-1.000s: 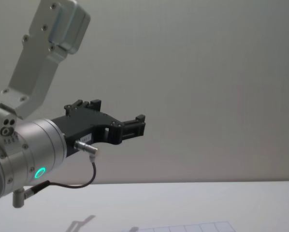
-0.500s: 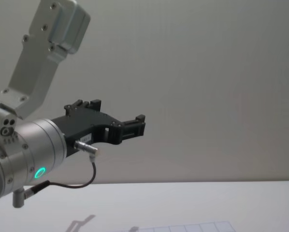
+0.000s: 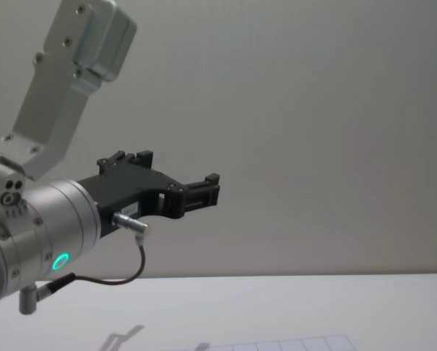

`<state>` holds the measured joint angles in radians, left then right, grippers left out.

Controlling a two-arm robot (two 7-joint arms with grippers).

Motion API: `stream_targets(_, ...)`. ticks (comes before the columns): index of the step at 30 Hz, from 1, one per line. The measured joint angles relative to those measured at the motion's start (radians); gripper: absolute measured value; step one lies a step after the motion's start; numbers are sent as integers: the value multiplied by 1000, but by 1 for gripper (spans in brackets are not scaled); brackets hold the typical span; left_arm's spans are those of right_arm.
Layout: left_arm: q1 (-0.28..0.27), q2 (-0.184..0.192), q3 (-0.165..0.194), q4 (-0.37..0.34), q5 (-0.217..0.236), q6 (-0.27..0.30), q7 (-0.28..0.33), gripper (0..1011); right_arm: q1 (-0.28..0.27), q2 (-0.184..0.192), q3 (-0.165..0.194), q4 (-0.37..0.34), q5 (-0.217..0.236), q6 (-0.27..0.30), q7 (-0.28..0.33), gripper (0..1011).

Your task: Use the one hand to pick up the stamp and affix it onto the A4 paper.

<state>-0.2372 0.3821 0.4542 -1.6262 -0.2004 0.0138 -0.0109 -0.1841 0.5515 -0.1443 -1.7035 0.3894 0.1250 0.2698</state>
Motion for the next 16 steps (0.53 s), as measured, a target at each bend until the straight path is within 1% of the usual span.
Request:
stream_targets(1,0,0,0,0,0,0,0,1001,0,0,0,0,0,1,0,839)
stream_targets(4,0,0,0,0,0,0,0,1001,1,0,0,1,-1,2,1,939)
stream_targets(5,0,0,0,0,0,0,0,1001,1,-1,-1,1,-1,2,1,939)
stream_targets(6,0,0,0,0,0,0,0,1001,1,-1,-1,1,-1,2,1,982)
stream_targets(7,0,0,0,0,0,0,0,1001,1,-1,-1,1,-1,2,1,998)
stream_targets(16,0,0,0,0,0,0,0,1001,2,-1,-1,2,-2,3,2,1001)
